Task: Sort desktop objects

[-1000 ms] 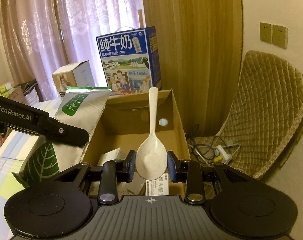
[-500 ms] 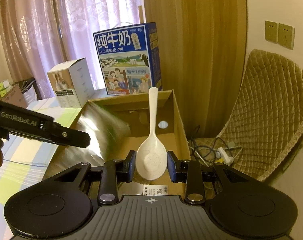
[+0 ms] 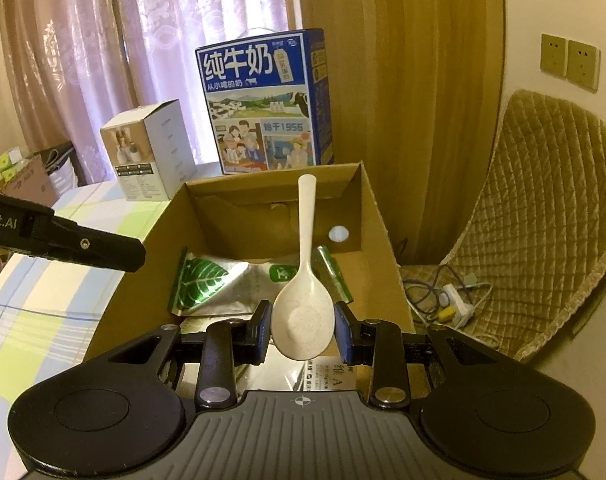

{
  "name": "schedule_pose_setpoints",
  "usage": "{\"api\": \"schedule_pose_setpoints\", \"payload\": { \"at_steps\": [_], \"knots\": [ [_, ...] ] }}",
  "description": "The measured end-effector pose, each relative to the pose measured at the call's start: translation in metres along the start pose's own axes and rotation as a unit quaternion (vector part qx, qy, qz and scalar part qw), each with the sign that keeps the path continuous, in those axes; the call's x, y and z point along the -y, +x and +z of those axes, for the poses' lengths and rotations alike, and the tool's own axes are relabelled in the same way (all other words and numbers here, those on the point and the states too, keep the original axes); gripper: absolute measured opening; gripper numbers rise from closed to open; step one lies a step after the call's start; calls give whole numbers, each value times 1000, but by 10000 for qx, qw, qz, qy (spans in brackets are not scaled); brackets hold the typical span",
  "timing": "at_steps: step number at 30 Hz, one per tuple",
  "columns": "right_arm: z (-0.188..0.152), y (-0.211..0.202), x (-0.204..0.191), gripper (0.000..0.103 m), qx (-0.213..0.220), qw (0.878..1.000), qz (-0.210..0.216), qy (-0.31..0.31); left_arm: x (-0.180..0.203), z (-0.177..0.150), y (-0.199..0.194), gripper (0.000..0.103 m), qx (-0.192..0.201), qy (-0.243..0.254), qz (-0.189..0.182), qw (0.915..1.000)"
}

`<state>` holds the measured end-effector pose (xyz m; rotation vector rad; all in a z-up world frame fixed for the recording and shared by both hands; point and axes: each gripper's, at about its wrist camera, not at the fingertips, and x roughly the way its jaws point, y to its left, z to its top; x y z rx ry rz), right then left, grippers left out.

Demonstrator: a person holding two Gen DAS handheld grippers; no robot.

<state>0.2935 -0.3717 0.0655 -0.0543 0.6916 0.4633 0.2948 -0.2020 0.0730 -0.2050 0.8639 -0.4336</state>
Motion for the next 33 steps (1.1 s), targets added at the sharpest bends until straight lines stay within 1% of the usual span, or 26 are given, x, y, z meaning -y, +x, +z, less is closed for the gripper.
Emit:
{"api": "schedule_pose_setpoints", "payload": {
  "at_steps": [6, 10, 11, 12, 13, 18, 21, 22, 24, 26, 29, 30, 33],
  "knots": [
    [5, 4, -7, 30, -17, 10000, 54, 7, -1, -3, -2, 54, 1, 65, -11, 10000],
    [10, 8, -6, 31, -6, 9995, 168, 266, -4, -4, -4, 55, 19, 46, 1, 10000],
    [11, 9, -6, 36, 6, 9994, 165, 295, -5, -4, -4, 55, 23, 41, 1, 10000],
    [12, 9, -5, 57, 0, 9994, 146, 330, -5, -4, -6, 56, 31, 45, 8, 10000],
    [12, 7, -4, 67, 18, 9993, 150, 356, -5, -4, -7, 58, 40, 60, 28, 10000],
    [2, -7, -2, 67, -3, 9998, 23, 202, -6, -8, -13, 59, 43, 163, 138, 9998],
    [-5, -16, 0, 67, -52, 9997, 19, 248, -7, -14, -17, 64, 66, 138, 154, 9998],
    [-8, -21, 1, 67, -54, 9996, 17, 263, -6, -16, -20, 68, 73, 141, 158, 9997],
    [-11, -28, 1, 67, -83, 9995, 27, 287, -3, -21, -24, 71, 82, 176, 153, 9997],
    [-13, -36, -1, 68, -111, 9996, 41, 250, 1, -27, -31, 78, 111, 199, 173, 9996],
    [-15, -49, -5, 69, -116, 9997, 62, 209, 6, -35, -43, 85, 195, 199, 233, 9993],
    [-15, -53, -7, 71, -120, 9997, 71, 196, 7, -38, -47, 86, 222, 188, 264, 9992],
    [-16, -65, -13, 78, -202, 9997, 113, 121, 13, -49, -61, 96, 327, 209, 362, 9986]
  ]
}}
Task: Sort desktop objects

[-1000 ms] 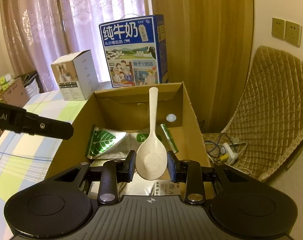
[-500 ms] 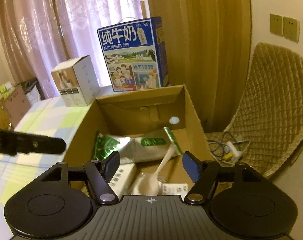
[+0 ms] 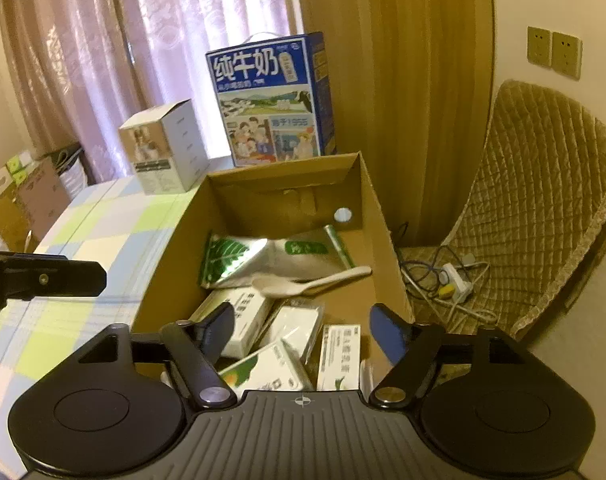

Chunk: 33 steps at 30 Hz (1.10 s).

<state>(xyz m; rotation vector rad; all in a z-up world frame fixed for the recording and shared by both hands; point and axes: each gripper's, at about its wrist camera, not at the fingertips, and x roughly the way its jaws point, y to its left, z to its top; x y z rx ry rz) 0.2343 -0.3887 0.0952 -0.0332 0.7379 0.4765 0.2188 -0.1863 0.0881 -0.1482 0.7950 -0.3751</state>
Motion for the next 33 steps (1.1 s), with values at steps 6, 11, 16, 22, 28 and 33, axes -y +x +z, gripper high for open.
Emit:
{"api": "schedule_pose_setpoints", "payload": {
  "at_steps": [6, 11, 16, 22, 28, 33],
  "knots": [
    [-6, -26, -14, 84, 4, 9998, -12, -197, 8, -23, -27, 102, 180, -45, 128, 9997],
    [-13, -44, -26, 86, -16, 9995, -32, -310, 13, -46, -43, 102, 127, -138, 200, 9996],
    [-21, -59, -36, 89, -62, 9992, -45, -401, 18, -66, -60, 102, 94, -209, 250, 9994],
    [-31, -77, -47, 94, -111, 9989, -72, -452, 27, -84, -79, 102, 15, -254, 366, 9990],
    [-42, -95, -51, 100, -148, 9994, -48, -318, 37, -95, -96, 102, 36, -219, 652, 9976],
    [-54, -112, -50, 101, -216, 9994, -196, -202, 44, -103, -108, 102, 102, -195, 728, 9971]
  ]
}}
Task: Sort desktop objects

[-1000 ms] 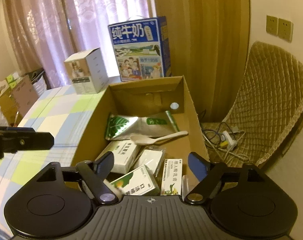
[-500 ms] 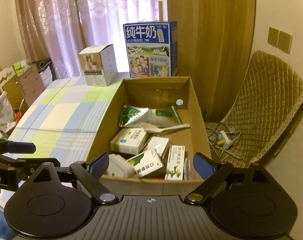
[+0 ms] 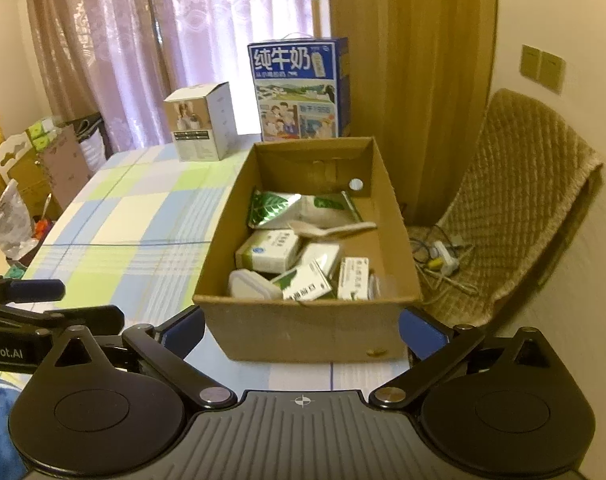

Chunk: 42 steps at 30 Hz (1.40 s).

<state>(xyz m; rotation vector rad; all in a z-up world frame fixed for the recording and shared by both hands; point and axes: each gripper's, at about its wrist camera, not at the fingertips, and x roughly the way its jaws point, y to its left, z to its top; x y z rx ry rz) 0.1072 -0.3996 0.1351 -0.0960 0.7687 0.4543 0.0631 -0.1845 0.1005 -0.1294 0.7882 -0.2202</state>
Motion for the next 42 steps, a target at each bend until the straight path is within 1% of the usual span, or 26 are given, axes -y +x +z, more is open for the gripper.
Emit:
{"api": "schedule_pose_setpoints", "payload": {
  "at_steps": [4, 11, 17, 24, 42],
  "knots": [
    [-9, -12, 0, 101, -31, 9999, -75, 67, 5, -7, -6, 102, -35, 19, 43, 10000],
    [-21, -34, 0, 101, 101, 9996, -68, 262, 9, -25, -14, 102, -53, 175, 126, 9998],
    [-31, -43, -4, 101, 91, 9995, -109, 287, 5, -39, -20, 102, -71, 93, 179, 9998],
    [-41, -46, -6, 101, 46, 9994, -125, 320, 5, -43, -26, 102, -52, 89, 227, 9997],
    [-43, -46, -6, 101, -27, 9993, -120, 342, 5, -47, -28, 102, -56, 109, 244, 9996]
  ]
}}
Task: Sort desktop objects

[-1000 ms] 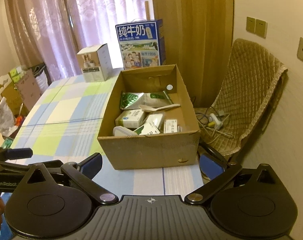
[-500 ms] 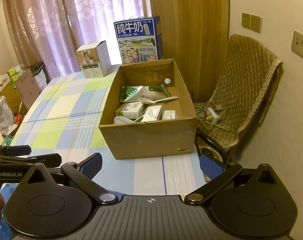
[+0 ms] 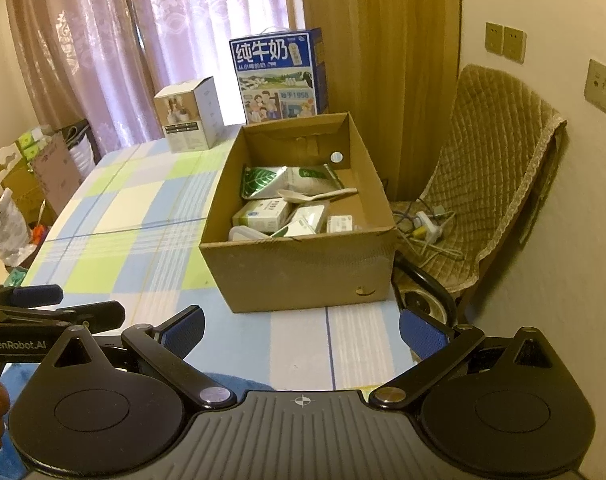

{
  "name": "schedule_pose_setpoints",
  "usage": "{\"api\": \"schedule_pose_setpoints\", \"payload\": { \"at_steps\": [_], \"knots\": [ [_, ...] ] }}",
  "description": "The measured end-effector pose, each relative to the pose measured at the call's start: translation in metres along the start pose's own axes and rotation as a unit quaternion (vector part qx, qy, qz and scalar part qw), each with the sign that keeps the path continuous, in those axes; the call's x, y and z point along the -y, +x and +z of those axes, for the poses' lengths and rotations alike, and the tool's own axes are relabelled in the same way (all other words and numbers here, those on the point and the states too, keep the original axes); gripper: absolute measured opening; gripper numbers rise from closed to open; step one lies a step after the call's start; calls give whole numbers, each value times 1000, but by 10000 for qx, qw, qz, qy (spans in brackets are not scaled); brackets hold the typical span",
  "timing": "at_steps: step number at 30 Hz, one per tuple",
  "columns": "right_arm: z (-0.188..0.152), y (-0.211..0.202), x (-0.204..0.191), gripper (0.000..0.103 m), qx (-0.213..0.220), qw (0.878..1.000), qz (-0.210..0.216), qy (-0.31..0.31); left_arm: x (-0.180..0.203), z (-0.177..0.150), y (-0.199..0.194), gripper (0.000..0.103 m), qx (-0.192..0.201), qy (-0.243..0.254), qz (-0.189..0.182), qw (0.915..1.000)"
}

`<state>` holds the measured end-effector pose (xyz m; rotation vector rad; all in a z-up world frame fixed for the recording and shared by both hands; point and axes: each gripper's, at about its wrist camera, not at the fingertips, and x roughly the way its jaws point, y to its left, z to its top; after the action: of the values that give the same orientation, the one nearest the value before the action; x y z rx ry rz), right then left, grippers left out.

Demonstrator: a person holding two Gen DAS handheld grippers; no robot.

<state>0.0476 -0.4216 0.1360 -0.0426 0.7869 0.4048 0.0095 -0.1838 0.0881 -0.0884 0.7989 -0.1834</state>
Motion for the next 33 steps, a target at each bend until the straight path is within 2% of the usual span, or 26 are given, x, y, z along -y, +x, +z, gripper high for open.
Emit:
{"api": "schedule_pose_setpoints", "payload": {
  "at_steps": [33],
  "knots": [
    [-3, 4, 5, 101, -14, 10000, -19, 49, 5, 0, 5, 102, -18, 38, -9, 10000]
  ]
}}
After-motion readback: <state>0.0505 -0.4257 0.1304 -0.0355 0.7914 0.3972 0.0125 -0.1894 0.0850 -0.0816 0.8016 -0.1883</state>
